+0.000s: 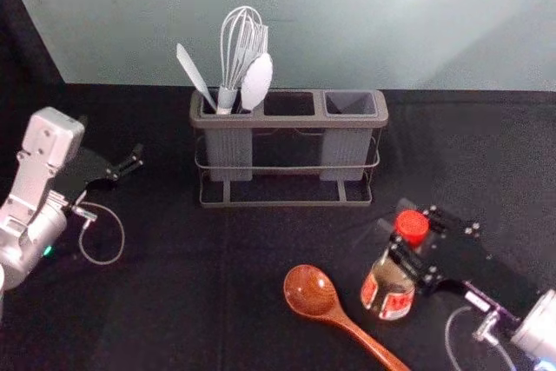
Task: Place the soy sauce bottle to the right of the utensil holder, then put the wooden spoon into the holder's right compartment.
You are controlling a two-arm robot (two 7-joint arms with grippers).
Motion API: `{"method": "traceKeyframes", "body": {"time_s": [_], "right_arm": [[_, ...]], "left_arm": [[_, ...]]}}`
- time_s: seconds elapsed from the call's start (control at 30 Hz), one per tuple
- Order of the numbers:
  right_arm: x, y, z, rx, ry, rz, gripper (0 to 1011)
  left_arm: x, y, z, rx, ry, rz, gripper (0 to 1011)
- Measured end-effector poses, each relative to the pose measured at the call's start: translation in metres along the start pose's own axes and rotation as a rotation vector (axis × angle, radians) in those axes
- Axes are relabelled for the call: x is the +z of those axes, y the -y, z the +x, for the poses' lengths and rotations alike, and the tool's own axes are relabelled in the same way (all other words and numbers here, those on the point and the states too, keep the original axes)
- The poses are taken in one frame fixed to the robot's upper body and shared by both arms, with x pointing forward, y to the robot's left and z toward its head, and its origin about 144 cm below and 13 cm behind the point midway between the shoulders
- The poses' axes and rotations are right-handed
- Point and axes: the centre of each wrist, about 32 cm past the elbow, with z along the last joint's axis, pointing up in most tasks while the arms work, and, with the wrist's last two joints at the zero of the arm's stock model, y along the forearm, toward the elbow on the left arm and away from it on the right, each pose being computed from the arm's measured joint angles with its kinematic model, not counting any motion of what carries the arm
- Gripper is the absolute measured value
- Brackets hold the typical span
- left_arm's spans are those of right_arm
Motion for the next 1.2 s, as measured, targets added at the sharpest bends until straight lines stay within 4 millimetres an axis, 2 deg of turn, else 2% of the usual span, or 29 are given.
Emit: {"method": "traceKeyframes", "body": {"time_s": [0.3, 0.7, 1.2], "right_arm": [[0.011, 0.007, 0.015, -0.035, 0.046, -0.007, 392], [0.015, 0.009, 0.037, -0.104, 0.079, -0.015, 392], [0.01, -0.012, 0.07, -0.172, 0.05, 0.028, 392]], "left_arm": [[0.0, 0.0, 0.0, 0.0, 0.0, 0.0, 1011], [0.0, 0.0, 0.0, 0.0, 0.0, 0.0, 1011], [0.0, 0.0, 0.0, 0.0, 0.0, 0.0, 1011]]}}
